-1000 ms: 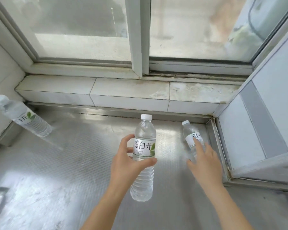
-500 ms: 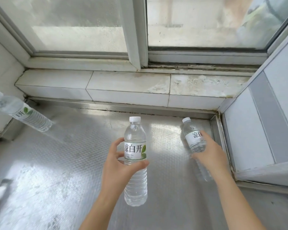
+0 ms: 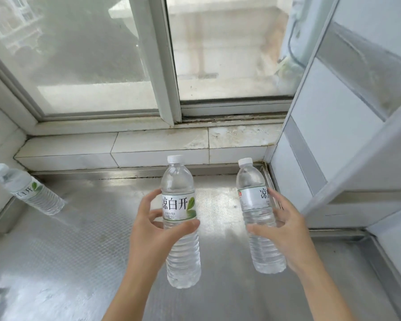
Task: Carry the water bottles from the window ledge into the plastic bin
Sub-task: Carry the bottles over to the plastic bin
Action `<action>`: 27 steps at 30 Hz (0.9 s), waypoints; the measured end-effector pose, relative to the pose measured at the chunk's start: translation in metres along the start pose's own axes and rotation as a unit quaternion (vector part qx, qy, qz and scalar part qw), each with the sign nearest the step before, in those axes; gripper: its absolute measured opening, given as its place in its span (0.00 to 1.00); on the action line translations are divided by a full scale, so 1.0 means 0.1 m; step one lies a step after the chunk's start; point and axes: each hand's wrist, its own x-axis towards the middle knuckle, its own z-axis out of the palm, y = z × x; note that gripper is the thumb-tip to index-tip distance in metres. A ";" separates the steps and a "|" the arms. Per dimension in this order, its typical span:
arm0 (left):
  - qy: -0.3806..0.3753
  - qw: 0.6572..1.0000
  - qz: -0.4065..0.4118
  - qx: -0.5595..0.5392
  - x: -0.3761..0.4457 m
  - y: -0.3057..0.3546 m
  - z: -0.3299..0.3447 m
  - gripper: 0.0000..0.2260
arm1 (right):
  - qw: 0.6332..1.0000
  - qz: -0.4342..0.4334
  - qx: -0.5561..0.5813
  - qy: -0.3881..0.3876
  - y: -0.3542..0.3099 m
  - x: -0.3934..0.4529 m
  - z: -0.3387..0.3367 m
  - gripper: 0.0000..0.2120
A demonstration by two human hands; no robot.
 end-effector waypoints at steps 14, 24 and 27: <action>-0.180 0.972 0.143 -0.057 -0.99 0.48 -0.54 0.39 | 0.972 -0.133 0.078 0.176 -0.59 -2.14 -0.08 0.44; -0.323 0.928 0.174 -0.071 -1.70 0.47 -0.49 0.40 | 0.928 -0.141 0.069 0.339 -0.53 -3.58 -0.17 0.44; -0.376 0.905 0.181 -0.080 -1.96 0.48 -0.32 0.40 | 0.904 -0.139 0.063 0.400 -0.46 -4.02 -0.27 0.43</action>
